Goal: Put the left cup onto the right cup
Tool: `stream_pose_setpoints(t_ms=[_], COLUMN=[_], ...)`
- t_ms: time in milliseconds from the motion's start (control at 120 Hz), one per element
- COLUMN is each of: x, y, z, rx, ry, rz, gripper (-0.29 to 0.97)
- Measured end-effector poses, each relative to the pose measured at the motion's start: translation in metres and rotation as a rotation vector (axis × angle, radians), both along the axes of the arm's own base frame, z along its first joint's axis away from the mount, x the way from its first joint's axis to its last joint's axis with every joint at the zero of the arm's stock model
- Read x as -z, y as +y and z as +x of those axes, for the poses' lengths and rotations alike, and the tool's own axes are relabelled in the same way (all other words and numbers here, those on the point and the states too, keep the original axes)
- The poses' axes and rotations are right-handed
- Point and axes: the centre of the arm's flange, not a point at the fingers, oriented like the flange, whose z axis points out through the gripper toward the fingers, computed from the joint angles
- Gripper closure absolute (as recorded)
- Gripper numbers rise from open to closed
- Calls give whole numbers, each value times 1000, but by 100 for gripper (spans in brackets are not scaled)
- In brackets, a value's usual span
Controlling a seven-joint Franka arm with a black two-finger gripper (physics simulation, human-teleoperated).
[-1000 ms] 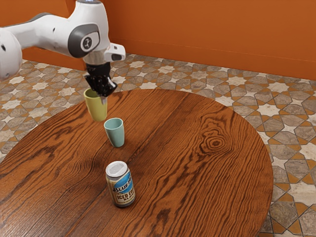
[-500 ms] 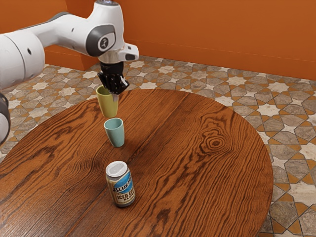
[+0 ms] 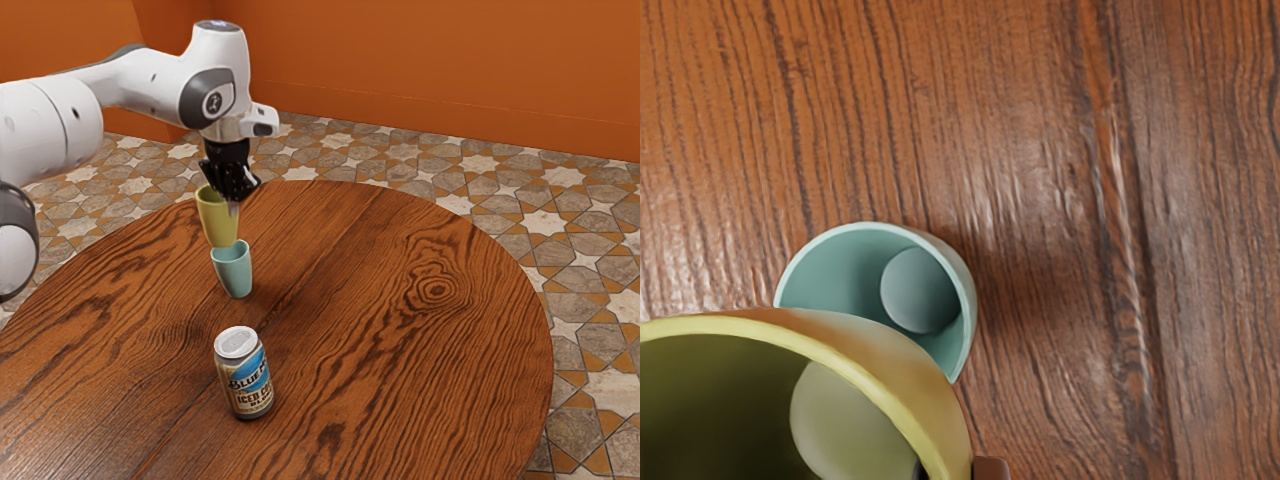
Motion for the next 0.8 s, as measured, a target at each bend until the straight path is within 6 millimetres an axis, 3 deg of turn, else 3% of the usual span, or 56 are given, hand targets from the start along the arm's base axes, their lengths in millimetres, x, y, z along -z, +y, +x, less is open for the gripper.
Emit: stream_pose_setpoints(t_ms=[242, 800], x=[21, 35], y=[4, 9], z=[12, 21], rx=[22, 45], ry=[-8, -22], rz=[4, -6], gripper=[79, 79])
